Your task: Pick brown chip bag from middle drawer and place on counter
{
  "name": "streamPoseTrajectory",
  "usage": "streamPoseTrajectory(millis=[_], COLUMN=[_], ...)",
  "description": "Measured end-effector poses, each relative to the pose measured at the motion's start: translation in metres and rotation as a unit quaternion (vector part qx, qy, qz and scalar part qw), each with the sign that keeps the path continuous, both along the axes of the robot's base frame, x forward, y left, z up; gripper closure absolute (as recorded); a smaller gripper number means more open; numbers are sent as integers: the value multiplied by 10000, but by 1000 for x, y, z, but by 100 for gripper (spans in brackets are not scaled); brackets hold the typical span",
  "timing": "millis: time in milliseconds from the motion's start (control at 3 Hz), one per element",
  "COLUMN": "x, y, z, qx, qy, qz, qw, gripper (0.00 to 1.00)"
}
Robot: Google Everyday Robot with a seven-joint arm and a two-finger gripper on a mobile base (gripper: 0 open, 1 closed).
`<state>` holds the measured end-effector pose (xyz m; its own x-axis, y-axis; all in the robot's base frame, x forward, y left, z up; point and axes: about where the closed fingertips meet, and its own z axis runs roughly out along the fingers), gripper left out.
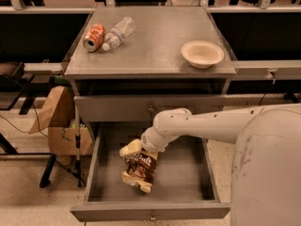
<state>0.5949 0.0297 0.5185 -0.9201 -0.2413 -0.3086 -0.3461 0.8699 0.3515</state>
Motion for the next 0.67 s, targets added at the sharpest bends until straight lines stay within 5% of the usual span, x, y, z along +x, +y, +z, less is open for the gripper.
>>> streamPoseTrajectory(millis=[333,667], x=[0,4], y=[0,13], z=[0,-34], qx=[0,160], qy=[1,234], qz=[0,-135], qw=[10000,9995], gripper=[0,0])
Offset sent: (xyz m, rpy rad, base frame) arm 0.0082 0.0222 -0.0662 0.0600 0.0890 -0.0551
